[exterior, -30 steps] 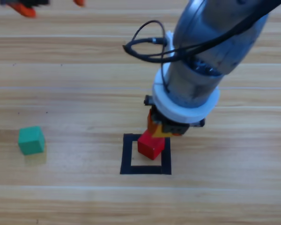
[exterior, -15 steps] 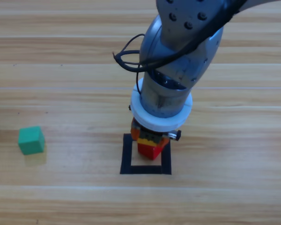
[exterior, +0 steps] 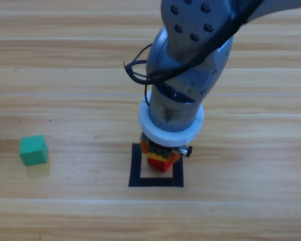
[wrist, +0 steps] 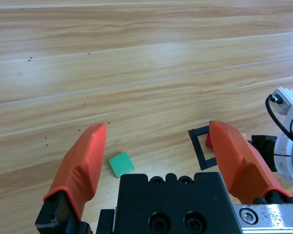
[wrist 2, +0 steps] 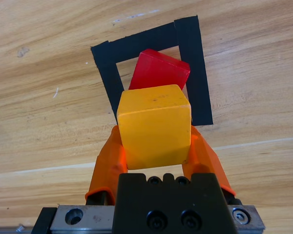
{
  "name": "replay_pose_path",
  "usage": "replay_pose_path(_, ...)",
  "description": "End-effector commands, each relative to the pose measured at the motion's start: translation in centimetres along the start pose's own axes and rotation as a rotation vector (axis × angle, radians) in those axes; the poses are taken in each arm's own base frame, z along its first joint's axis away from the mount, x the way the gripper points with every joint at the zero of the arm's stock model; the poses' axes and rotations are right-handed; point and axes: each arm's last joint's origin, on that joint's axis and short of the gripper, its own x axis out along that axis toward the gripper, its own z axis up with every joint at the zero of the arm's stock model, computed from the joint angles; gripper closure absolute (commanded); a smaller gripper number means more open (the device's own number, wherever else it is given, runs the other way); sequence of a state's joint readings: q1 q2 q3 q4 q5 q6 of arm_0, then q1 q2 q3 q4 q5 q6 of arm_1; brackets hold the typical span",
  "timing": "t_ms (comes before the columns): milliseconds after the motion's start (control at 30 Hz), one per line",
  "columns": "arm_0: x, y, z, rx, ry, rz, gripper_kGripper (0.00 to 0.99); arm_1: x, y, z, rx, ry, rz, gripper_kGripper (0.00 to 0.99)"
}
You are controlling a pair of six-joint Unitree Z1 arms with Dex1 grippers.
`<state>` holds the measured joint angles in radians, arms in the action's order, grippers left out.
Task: Stack the blocks in the rectangular block: red at the bottom, yellow in the middle, green on top
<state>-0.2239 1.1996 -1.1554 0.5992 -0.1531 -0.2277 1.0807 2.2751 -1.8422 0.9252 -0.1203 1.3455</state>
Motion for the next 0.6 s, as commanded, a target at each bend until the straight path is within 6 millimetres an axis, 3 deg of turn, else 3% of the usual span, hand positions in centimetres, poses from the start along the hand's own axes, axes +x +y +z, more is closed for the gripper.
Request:
replay_pose_path(33, 1.0, 0.7, -0.5, -0.010, 0.035, 0.018, 0.082, 3.1, 0.0, -1.2, -0.004, -0.009, -0.086, 0.811)
replay_pose_path(600, 1.8, 1.1, -1.2, -0.025, 0.042, 0.034, 0.082, 2.1, 0.9, -1.7, 0.136, -0.038, -0.072, 0.811)
